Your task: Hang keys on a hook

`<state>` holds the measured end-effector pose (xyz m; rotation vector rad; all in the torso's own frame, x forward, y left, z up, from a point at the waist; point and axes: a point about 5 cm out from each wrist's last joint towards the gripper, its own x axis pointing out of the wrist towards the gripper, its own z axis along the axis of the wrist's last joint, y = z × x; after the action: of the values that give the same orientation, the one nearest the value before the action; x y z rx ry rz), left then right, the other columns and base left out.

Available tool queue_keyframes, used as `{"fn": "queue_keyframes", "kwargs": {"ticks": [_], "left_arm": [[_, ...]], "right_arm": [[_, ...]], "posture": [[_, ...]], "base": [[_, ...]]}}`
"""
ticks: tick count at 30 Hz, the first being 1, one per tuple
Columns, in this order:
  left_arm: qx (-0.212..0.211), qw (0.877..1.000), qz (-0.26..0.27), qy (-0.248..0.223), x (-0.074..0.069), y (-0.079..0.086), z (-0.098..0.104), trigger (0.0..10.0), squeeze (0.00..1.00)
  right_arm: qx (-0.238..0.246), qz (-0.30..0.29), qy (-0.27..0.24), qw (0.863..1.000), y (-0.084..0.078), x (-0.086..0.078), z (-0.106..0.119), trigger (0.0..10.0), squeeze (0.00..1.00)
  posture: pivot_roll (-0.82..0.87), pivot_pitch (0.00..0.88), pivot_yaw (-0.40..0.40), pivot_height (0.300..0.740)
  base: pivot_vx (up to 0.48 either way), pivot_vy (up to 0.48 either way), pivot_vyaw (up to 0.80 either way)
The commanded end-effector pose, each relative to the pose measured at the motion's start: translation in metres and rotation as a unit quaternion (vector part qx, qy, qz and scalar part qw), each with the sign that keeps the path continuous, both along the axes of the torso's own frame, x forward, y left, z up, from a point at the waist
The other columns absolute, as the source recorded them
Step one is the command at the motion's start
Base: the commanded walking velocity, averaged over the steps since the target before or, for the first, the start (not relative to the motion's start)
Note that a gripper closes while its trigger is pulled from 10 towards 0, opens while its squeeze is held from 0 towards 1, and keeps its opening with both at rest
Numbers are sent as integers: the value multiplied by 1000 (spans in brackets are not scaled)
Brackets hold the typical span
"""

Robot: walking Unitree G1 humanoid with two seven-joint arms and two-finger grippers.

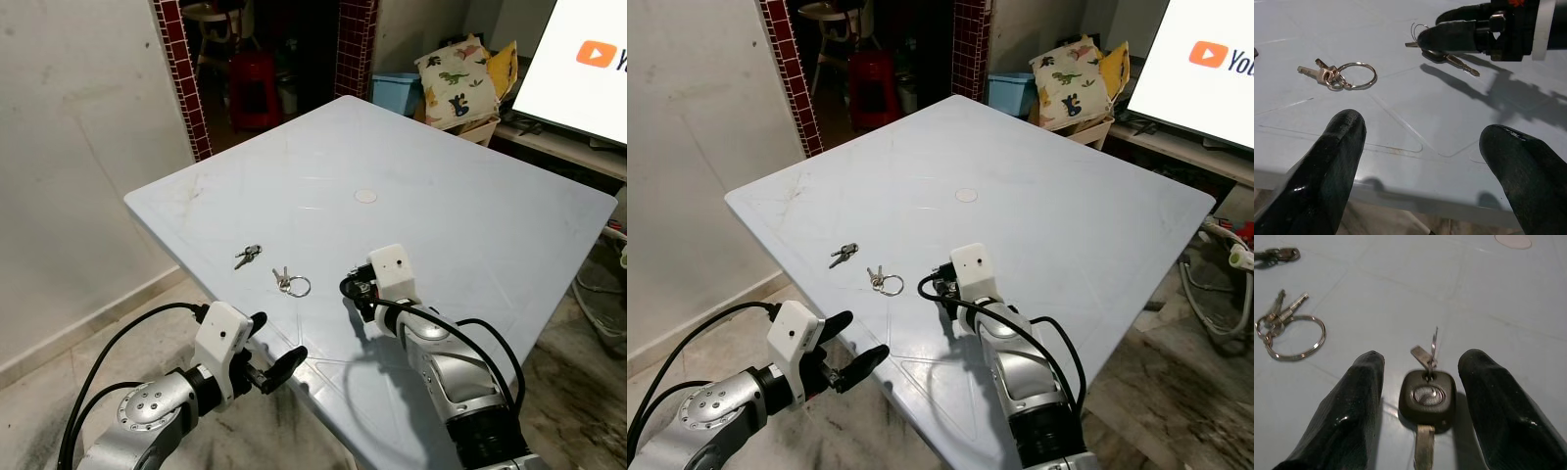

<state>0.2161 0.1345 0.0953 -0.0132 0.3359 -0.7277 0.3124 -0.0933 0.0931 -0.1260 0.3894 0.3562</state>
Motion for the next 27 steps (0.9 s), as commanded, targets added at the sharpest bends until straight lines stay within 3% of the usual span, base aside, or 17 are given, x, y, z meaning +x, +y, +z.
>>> {"fn": "queue_keyframes", "kwargs": {"ticks": [1,5,6,8,9,10,27], "left_arm": [[7,1000,0,-2,1,1,-1,10000,0],[8,1000,1,-2,1,1,-1,10000,0],[8,1000,1,-3,1,1,-1,10000,0],[8,1000,1,-3,1,1,-1,10000,0],[8,1000,1,-3,1,1,-1,10000,0],[8,1000,2,-3,1,1,-1,10000,0],[11,1000,4,-6,2,1,-1,10000,0]], "right_arm": [[-3,0,-6,1000,1,4,2,10000,0],[-2,1,-6,1000,1,6,1,9647,0],[-1,0,-5,1000,1,6,0,2745,0],[-1,-5,-1,1000,0,7,-1,2745,0],[0,-6,1,1000,0,7,-1,1843,0],[1,-7,1,1000,-1,7,-2,0,0],[8,-14,8,1000,-3,8,-6,0,0]], "posture": [[45,0,32,740],[45,0,32,740],[49,0,30,740],[49,0,30,740],[49,0,30,740],[49,0,30,740],[50,0,29,740]], "base": [[0,0,0],[0,0,0],[0,0,0],[0,0,0],[0,0,0],[0,0,0],[0,0,0]]}}
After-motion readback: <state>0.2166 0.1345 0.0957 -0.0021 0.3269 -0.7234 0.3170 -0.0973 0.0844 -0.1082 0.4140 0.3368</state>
